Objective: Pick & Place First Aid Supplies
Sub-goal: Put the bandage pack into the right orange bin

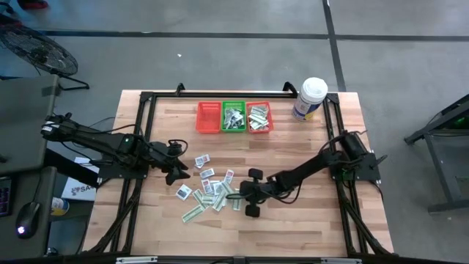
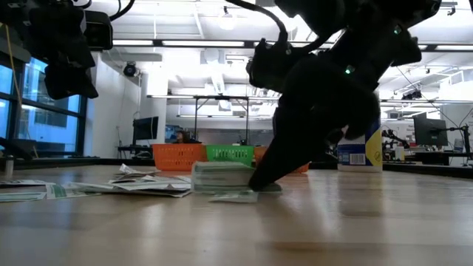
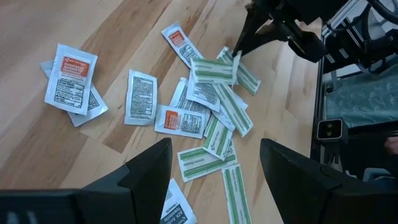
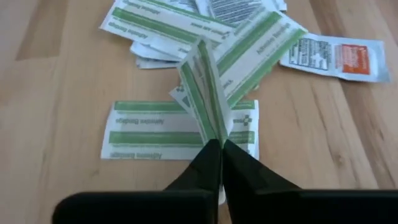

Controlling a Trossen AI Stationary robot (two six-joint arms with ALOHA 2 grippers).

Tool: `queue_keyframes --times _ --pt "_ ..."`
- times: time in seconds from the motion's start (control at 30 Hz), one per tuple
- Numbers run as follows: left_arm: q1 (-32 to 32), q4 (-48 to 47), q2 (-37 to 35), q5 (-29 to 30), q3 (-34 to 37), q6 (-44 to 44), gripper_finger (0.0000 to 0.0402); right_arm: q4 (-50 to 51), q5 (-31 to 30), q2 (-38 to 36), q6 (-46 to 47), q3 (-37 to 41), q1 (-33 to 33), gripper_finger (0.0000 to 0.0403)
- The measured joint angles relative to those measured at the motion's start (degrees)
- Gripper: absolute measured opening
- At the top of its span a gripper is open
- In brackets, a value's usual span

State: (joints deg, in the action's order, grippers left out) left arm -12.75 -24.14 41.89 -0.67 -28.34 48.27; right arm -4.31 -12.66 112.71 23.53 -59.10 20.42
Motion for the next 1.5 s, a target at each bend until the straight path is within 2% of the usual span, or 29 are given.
queue_keyframes --times 0.23,0.47,0.73,1.07,1.23,1.37,1.5 --pt "0.0 0.0 0.0 -0.4 0.0 0.0 0.024 0.8 -0.5 -3.5 0.7 0.0 0.0 0.0003" --pt "0.0 0.1 0.0 -0.4 0.0 -0.1 0.024 3.2 -5.7 -8.5 0.6 0.0 -0.2 0.0002" --pt "0.0 0.4 0.0 -0.3 0.0 -0.2 0.024 7.5 -7.4 -12.3 3.9 0.0 -3.7 0.0001" --pt "0.0 0.4 0.0 -0.3 0.0 -0.1 0.024 21.3 -12.8 -17.9 17.6 -0.1 -13.2 0.0001" --pt "0.0 0.5 0.0 -0.1 0.0 0.0 0.024 26.2 -14.0 -21.0 18.3 -0.1 -20.1 0.0001" --pt "0.0 0.6 0.0 0.2 0.0 0.0 0.024 26.4 -11.9 -22.2 14.8 -0.1 -26.3 0.0" --pt "0.0 0.7 0.0 0.8 0.0 0.8 0.024 27.0 -5.4 -21.8 12.3 -0.1 -32.4 0.0"
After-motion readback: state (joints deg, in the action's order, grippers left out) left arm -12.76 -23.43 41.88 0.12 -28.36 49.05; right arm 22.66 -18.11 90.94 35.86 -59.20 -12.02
